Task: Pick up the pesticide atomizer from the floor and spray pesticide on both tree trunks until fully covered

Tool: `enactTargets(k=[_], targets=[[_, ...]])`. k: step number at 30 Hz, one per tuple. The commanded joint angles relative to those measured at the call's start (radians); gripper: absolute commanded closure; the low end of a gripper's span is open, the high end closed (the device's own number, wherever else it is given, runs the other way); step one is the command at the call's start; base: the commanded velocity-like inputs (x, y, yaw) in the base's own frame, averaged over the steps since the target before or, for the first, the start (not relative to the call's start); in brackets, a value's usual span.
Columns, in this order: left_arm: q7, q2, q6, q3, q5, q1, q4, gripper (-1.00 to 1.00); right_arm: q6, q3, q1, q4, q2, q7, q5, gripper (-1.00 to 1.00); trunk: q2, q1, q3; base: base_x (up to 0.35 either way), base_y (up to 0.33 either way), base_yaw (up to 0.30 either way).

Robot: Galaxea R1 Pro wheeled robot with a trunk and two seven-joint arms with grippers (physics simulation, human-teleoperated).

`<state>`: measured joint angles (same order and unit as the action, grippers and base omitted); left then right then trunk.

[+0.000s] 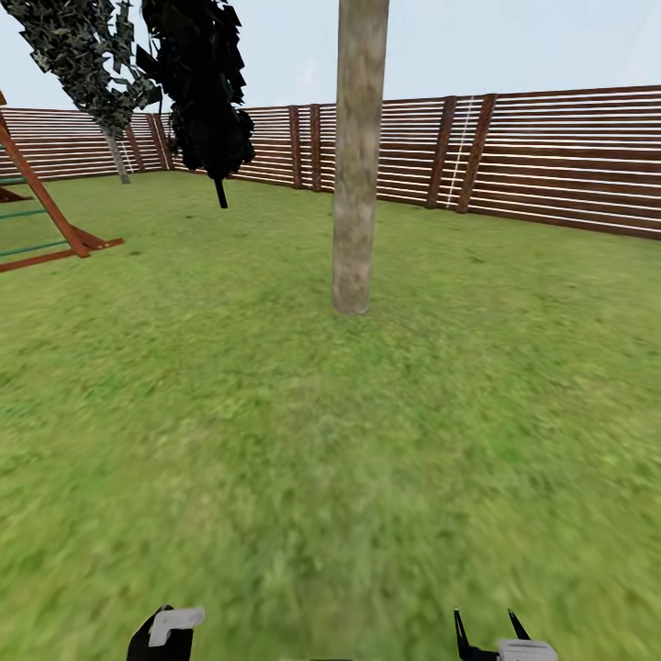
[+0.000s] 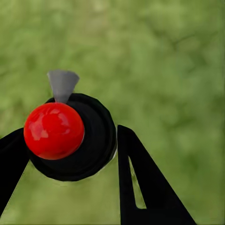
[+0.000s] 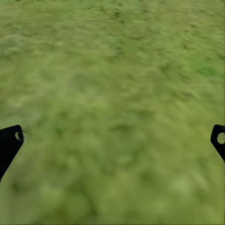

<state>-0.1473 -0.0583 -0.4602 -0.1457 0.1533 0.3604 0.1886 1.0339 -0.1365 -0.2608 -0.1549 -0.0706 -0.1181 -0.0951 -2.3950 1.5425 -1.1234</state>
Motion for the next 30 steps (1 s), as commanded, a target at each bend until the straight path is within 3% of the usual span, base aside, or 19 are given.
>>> enactTargets(k=[1, 30], targets=[[0.0, 0.0, 0.0, 0.0, 0.0, 0.0, 0.0, 1.0, 0.0, 0.0, 0.0, 0.0, 0.0, 0.0, 0.0, -1.0, 0.0, 0.0, 0.0, 0.341, 0.0, 0.0], [0.0, 0.0, 0.0, 0.0, 0.0, 0.0, 0.0, 1.0, 0.0, 0.0, 0.0, 0.0, 0.0, 0.0, 0.0, -1.0, 0.0, 0.0, 0.0, 0.341, 0.0, 0.0]])
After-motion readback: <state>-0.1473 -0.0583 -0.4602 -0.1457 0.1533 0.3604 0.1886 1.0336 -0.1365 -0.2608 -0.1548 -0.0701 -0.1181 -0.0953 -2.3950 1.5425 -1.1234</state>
